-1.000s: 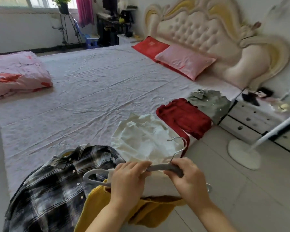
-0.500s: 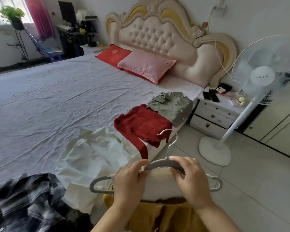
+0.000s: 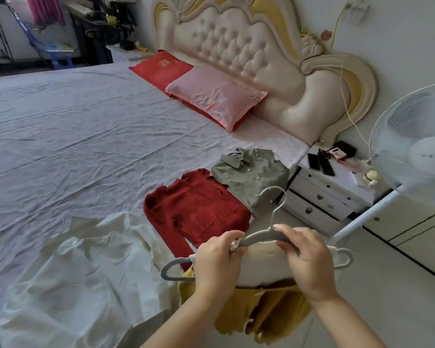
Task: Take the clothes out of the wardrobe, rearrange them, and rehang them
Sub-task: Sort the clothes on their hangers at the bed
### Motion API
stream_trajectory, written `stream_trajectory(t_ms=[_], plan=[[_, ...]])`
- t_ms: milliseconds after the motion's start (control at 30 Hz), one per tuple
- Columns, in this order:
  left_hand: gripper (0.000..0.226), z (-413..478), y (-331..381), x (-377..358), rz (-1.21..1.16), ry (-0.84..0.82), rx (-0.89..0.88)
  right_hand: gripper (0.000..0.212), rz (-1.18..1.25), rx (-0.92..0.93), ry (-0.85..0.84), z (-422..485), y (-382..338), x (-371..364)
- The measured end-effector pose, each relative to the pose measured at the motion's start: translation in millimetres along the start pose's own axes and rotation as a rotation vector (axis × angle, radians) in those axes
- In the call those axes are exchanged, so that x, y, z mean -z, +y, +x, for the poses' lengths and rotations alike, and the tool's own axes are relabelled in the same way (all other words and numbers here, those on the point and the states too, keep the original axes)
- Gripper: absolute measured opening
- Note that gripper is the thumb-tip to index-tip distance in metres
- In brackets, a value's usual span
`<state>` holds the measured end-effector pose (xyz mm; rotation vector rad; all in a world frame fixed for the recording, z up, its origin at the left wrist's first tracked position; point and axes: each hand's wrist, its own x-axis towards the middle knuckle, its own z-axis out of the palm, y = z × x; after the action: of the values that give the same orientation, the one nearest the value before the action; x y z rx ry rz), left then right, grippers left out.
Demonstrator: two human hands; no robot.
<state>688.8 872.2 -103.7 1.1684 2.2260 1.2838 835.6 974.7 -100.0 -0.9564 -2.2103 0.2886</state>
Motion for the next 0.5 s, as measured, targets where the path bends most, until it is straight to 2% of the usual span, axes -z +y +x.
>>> stream_trajectory(t_ms=[267, 500], plan=[[0.026, 127, -23, -9, -0.033, 0.022, 0.159, 0.026, 0.064, 0.036, -0.119, 125, 27, -77], [0.024, 235, -70, -13, -0.041, 0.188, 0.332, 0.031, 0.176, 0.202, -0.334, 248, 44, -186]])
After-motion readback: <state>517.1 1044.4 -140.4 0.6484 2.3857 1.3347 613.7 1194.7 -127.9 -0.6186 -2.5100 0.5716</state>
